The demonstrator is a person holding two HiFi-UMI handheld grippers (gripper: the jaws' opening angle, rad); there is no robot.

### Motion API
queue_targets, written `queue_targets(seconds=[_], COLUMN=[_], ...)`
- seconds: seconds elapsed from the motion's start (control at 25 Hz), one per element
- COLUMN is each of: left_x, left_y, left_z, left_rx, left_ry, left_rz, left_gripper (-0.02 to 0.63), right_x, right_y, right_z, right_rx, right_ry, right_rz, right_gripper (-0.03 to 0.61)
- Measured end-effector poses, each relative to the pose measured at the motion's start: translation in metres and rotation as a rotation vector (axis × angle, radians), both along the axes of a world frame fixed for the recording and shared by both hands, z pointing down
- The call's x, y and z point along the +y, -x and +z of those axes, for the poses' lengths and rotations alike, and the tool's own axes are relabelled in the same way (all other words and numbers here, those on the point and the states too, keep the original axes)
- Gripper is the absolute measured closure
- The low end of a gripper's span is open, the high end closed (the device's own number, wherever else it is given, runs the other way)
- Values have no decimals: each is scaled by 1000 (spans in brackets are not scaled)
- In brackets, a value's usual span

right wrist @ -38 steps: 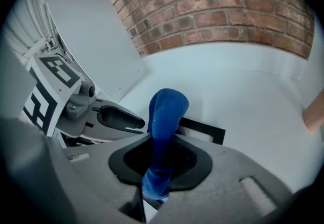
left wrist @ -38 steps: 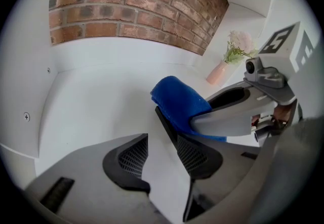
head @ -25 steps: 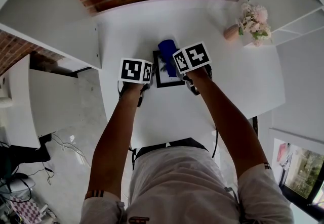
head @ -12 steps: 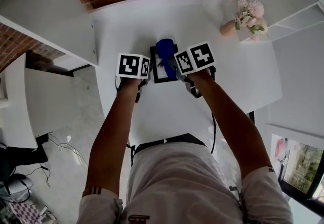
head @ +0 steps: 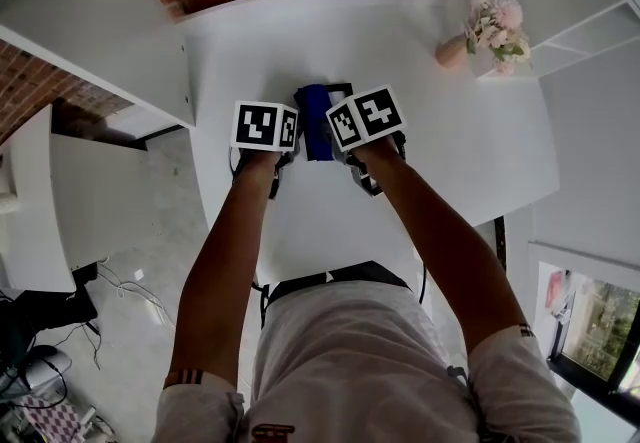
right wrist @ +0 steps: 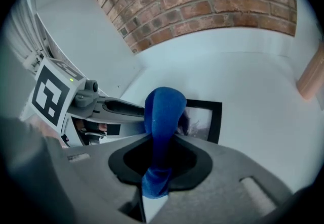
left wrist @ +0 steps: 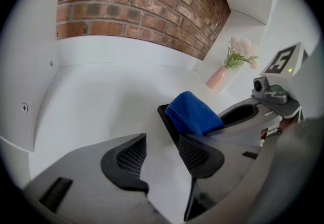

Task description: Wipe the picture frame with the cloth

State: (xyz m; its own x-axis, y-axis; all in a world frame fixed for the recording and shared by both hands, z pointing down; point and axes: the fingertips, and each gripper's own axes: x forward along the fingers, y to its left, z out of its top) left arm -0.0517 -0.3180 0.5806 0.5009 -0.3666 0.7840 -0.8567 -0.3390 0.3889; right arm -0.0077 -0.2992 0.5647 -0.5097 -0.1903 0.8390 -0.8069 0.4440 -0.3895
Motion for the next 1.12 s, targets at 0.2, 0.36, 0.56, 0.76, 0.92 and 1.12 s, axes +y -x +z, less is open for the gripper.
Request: queue_targets(seconds=[0.2,0.36,0.56,0.76,0.92,1.12], left_x=[0,0,1,1,1,1], left_y=[1,2,1,1,1,1], left_z=[0,0,0,0,0,-1], left_rx=[2,2,4,3,5,4], left_ry=[-6,-10,-11,-11,-14,-17], left_rz=[1,1,3,5,6,6], left_gripper=[419,419,419,419,419,419], right_x=[-3,-7,-5,6,20,38], right_y=[-22,-49,-68,-45,-17,8], right_z=[0,-3,-13,-33,-32,-17], right_rx=[45,74,90,3,-62,-89], right_ry=[-24,-39,-59,-65,-36,13], right_rz=[11,51,78,89,93,84], right_gripper=[508,508,508,509,508,508])
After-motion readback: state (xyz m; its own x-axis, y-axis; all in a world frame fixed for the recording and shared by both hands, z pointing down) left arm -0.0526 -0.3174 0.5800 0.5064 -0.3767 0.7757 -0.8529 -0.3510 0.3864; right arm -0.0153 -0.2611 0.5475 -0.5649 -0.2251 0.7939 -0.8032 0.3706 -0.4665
